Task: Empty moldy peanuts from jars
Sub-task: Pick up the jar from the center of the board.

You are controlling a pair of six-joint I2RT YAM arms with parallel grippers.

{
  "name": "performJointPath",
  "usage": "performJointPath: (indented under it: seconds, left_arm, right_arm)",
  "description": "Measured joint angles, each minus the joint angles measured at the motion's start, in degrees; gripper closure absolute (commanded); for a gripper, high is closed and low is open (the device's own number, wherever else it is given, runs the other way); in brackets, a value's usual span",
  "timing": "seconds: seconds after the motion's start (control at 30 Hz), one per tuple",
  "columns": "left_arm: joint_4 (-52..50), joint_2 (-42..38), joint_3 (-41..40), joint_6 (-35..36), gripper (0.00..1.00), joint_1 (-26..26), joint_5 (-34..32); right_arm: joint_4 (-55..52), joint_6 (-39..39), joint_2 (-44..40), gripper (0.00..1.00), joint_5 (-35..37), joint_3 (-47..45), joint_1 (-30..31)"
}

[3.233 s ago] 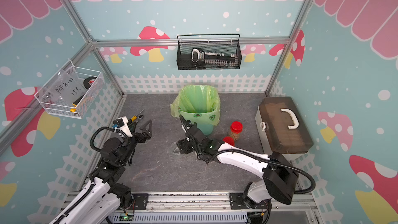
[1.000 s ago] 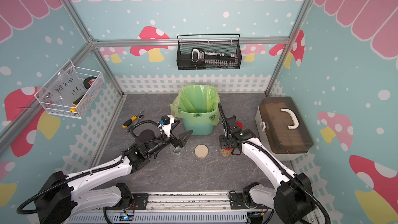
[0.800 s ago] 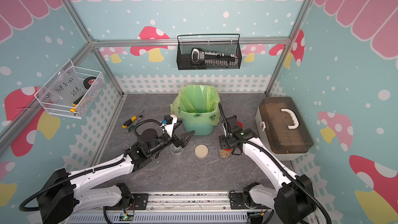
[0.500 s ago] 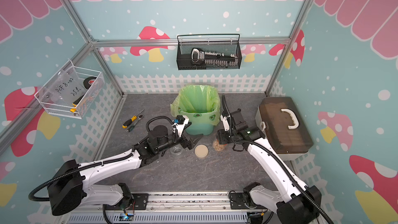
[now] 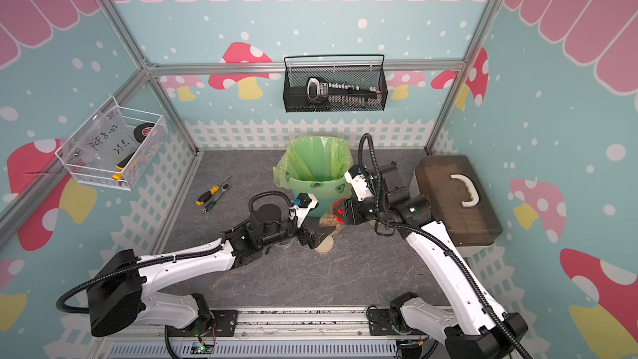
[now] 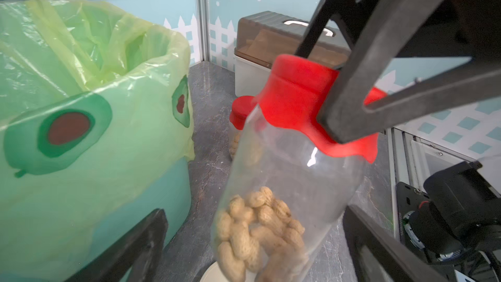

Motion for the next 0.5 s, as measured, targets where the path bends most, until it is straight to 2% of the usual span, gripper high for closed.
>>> performJointPath:
  seconds: [0.3,0.5]
  left_arm:
    - [-4.35,4.24,4.96,2.99,0.01,-2.29,-1.97]
    - [-6.93,5.53,6.64,4.04,0.03,-3.32,-4.98]
  right_arm:
    - [-2.25,-2.19,4.17,0.5,-6.67,4.17,0.02]
    - [-4.28,-3.56,4.87,0.5,-6.88,4.39,-0.31]
